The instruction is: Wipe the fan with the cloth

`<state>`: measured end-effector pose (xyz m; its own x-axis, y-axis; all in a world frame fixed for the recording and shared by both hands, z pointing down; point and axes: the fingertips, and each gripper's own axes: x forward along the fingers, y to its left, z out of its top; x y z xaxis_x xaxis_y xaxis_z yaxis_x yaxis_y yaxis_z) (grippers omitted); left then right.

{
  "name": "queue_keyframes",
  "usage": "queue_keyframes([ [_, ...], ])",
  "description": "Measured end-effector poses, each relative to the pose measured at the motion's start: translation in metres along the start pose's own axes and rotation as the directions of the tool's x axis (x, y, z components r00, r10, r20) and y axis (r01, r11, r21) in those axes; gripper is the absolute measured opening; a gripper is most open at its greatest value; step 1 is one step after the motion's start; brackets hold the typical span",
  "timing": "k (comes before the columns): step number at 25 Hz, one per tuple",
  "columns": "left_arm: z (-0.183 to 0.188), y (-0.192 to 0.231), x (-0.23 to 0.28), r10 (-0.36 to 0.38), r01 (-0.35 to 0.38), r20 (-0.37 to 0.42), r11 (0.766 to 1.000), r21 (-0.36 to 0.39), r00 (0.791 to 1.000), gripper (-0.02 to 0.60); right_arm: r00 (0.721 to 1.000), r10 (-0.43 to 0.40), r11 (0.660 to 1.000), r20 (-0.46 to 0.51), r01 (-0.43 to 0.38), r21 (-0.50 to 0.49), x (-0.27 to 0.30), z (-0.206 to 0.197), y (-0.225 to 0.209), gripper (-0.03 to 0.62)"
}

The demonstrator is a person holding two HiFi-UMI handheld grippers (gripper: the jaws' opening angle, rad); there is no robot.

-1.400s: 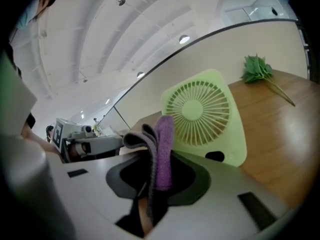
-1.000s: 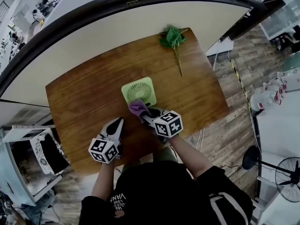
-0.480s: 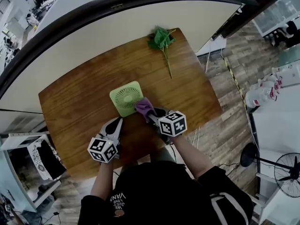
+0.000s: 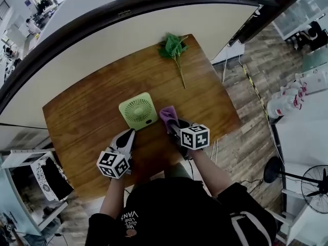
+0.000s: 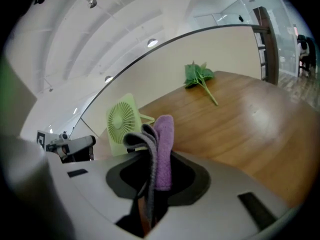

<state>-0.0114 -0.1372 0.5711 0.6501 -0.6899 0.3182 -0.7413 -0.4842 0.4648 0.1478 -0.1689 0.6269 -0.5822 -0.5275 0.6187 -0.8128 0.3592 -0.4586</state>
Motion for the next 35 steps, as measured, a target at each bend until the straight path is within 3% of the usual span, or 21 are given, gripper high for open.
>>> queue_keyframes([
  [9, 0.012, -0.001, -0.019, -0.019, 0.019, 0.018, 1.0, 0.02, 1.0, 0.012, 0.992, 0.012, 0.998, 0.126, -0.02, 0.062, -0.026, 0.012, 0.037, 0.1],
  [20, 0.036, -0.009, -0.051, -0.072, 0.069, 0.043, 0.996, 0.055, 0.996, 0.012, 0.956, 0.044, 0.996, 0.291, -0.065, 0.064, -0.059, 0.032, 0.105, 0.1],
  [35, 0.042, -0.029, -0.099, -0.145, 0.136, 0.066, 0.984, 0.117, 0.987, 0.012, 0.925, -0.002, 1.0, 0.379, -0.005, 0.017, -0.096, 0.021, 0.163, 0.1],
])
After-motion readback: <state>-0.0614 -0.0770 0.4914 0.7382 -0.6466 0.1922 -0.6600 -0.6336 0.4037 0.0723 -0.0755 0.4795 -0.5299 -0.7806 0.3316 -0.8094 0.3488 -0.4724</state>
